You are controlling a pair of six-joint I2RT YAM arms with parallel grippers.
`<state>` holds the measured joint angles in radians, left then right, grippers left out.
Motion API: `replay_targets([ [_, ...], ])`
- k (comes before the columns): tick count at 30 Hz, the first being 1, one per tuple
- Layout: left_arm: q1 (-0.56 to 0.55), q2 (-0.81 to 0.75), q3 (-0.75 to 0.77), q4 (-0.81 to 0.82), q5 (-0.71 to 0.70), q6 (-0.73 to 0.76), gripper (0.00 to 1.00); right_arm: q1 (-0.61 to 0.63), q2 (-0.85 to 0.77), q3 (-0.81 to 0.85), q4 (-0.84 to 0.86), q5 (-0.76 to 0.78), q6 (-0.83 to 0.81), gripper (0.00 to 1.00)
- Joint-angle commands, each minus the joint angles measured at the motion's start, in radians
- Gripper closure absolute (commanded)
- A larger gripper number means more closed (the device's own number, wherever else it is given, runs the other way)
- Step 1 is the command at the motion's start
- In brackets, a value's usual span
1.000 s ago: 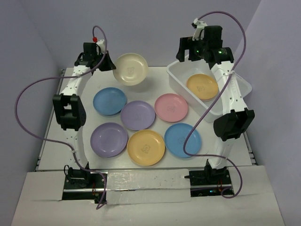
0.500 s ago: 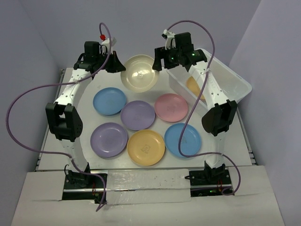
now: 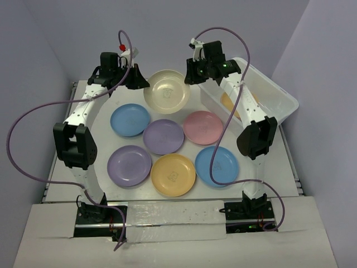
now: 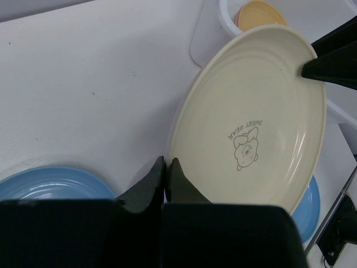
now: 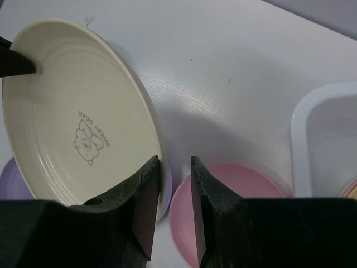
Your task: Place the plates into the plastic bin on the countertop
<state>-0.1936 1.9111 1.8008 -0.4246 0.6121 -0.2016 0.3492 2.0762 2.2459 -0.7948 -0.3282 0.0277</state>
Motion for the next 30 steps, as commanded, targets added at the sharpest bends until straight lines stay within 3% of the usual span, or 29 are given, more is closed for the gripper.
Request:
replay_targets([
  [1, -0.006, -0.075, 0.023, 0.09, 0.089, -0.027, 1.0, 0.002, -0.018, 0.008, 0.0, 0.006, -0.047, 0.66],
  [8, -0.018, -0.07, 0.048, 0.096, 0.095, -0.036, 1.0, 0.002, -0.029, 0.011, -0.003, -0.032, -0.055, 1.0],
  [10, -0.021, -0.065, 0.059, 0.092, 0.093, -0.039, 0.94, 0.002, -0.039, 0.01, 0.0, -0.04, -0.055, 1.0],
  [12, -0.024, -0.056, 0.069, 0.072, 0.089, -0.035, 0.77, -0.003, -0.051, 0.009, 0.002, -0.037, -0.053, 1.0],
  [14, -0.024, -0.053, 0.074, 0.054, 0.053, -0.035, 0.2, -0.016, -0.066, 0.013, 0.008, -0.037, -0.039, 1.0],
  [15, -0.021, -0.057, 0.065, 0.051, 0.021, -0.039, 0.07, -0.029, -0.076, 0.014, 0.009, -0.039, -0.032, 1.0],
  [16, -0.017, -0.061, 0.058, 0.049, -0.011, -0.047, 0.01, -0.042, -0.09, 0.013, 0.009, -0.041, -0.029, 1.0],
  [23, 0.175, -0.092, -0.075, 0.061, -0.105, -0.169, 0.01, -0.297, -0.202, -0.049, 0.019, -0.038, 0.007, 1.0],
  [30, 0.314, -0.06, -0.15, -0.046, -0.253, -0.048, 0.02, -0.605, -0.215, -0.127, -0.006, -0.029, -0.029, 1.0],
])
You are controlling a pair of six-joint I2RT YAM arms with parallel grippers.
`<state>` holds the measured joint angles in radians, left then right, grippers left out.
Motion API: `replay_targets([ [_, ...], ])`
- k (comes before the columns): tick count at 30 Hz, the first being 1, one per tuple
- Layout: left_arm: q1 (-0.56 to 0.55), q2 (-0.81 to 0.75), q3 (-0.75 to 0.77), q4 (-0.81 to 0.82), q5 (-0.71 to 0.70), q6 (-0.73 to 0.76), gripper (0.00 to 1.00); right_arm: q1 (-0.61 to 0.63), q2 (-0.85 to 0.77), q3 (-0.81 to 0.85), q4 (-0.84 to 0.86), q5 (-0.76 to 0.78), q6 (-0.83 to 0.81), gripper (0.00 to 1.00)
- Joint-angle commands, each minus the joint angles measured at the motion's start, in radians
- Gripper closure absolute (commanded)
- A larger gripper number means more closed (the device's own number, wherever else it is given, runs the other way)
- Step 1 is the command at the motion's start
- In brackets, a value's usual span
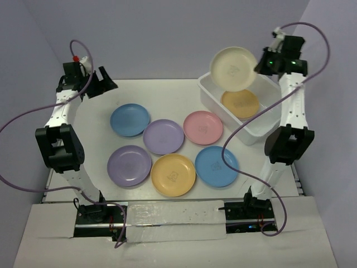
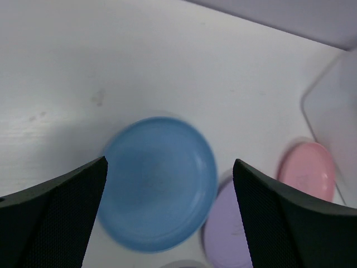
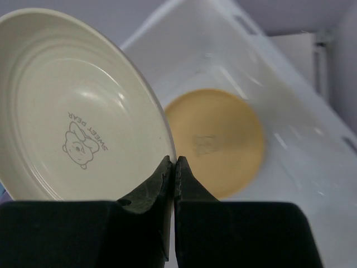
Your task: Place the plates into the plastic bin on the countertop
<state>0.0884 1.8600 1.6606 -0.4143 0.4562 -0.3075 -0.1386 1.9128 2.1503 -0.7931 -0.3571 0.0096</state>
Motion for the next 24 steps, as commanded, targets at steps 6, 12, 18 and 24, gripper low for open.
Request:
replay_targets([
  [6, 0.062, 0.097, -0.003, -0.155, -0.156, 0.132, 0.11, -0.169, 0.017, -0.073, -0.034, 0.048, -0.094, 1.0],
  [12, 0.061, 0.185, -0.031, -0.207, -0.192, 0.185, 0.23, -0.164, 0.078, -0.085, -0.053, 0.122, -0.108, 0.33],
  [18, 0.029, 0.248, -0.06, -0.234, -0.169, 0.236, 0.34, -0.126, 0.051, -0.039, -0.046, 0.127, -0.087, 0.03],
  [24, -0.009, 0.282, -0.089, -0.221, -0.181, 0.252, 0.51, -0.006, -0.002, -0.014, -0.028, 0.088, -0.081, 0.0],
])
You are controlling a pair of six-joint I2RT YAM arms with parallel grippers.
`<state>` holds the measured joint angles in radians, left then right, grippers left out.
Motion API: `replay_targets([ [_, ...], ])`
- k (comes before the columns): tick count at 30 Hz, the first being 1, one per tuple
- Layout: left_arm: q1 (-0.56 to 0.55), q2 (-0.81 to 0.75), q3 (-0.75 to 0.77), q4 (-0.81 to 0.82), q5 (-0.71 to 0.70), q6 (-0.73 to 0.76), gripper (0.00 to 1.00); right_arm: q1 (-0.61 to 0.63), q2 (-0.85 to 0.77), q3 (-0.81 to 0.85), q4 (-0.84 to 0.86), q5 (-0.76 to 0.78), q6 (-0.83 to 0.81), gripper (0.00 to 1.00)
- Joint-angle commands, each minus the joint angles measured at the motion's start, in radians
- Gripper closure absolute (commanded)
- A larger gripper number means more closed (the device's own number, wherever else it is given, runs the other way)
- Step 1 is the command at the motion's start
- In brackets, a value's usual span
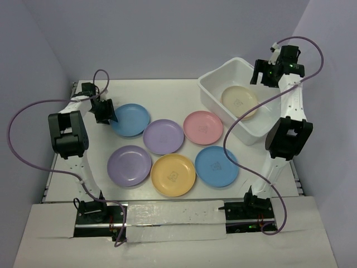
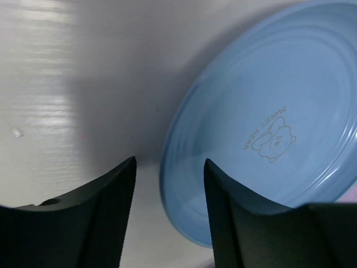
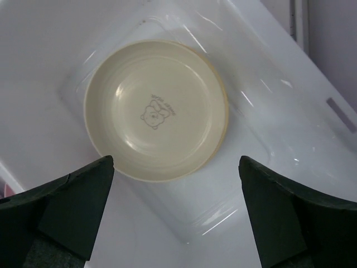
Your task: Place the plates into the plastic bin on the countertop
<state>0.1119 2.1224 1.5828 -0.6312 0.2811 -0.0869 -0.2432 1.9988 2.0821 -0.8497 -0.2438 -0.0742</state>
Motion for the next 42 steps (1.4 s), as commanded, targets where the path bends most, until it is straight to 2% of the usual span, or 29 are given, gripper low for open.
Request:
replay_targets([
  [1, -0.036, 0.028, -0.009, -0.008, -0.017, 0.029, 0.58, 0.127, -0.094, 0.057, 0.031, -0.031, 0.002, 0.0],
  [5, -0.032, 0.024, 0.019, -0.037, -0.08, 0.016, 0.9, 0.256, -0.1, 0.076, 0.039, -0.051, 0.004, 0.0],
  [7, -0.024, -0.013, 0.034, -0.039, -0.092, 0.011, 1.0, 0.332, -0.095, 0.087, 0.045, -0.06, 0.028, 0.0],
  [10, 0.006, -0.092, 0.058, -0.016, -0.068, -0.017, 1.0, 0.42, -0.084, 0.094, 0.057, -0.072, 0.065, 0.0],
  [14, 0.028, -0.235, 0.086, 0.035, 0.079, -0.028, 1.0, 0.533, -0.057, 0.14, 0.064, -0.091, 0.073, 0.0],
  [18, -0.002, -0.316, 0.094, 0.066, 0.188, -0.025, 1.0, 0.614, -0.012, 0.188, 0.069, -0.1, 0.073, 0.0],
  [20, -0.05, -0.355, 0.095, 0.075, 0.248, -0.019, 1.0, 0.651, 0.018, 0.216, 0.071, -0.103, 0.075, 0.0],
  [24, -0.144, -0.392, 0.089, 0.075, 0.241, -0.005, 1.0, 0.689, 0.044, 0.261, 0.081, -0.105, 0.097, 0.0],
  [32, -0.244, -0.431, 0.11, 0.089, 0.267, -0.035, 1.0, 0.726, 0.057, 0.248, 0.09, -0.062, 0.097, 0.01],
  [34, -0.261, -0.439, 0.123, 0.098, 0.279, -0.047, 1.0, 0.726, 0.059, 0.234, 0.09, -0.058, 0.09, 0.07],
  [37, -0.27, -0.441, 0.136, 0.107, 0.287, -0.064, 1.0, 0.726, 0.057, 0.217, 0.087, -0.047, 0.084, 0.32],
  [42, -0.276, -0.447, 0.141, 0.126, 0.309, -0.08, 1.0, 0.72, 0.052, 0.196, 0.081, -0.052, 0.033, 0.6],
])
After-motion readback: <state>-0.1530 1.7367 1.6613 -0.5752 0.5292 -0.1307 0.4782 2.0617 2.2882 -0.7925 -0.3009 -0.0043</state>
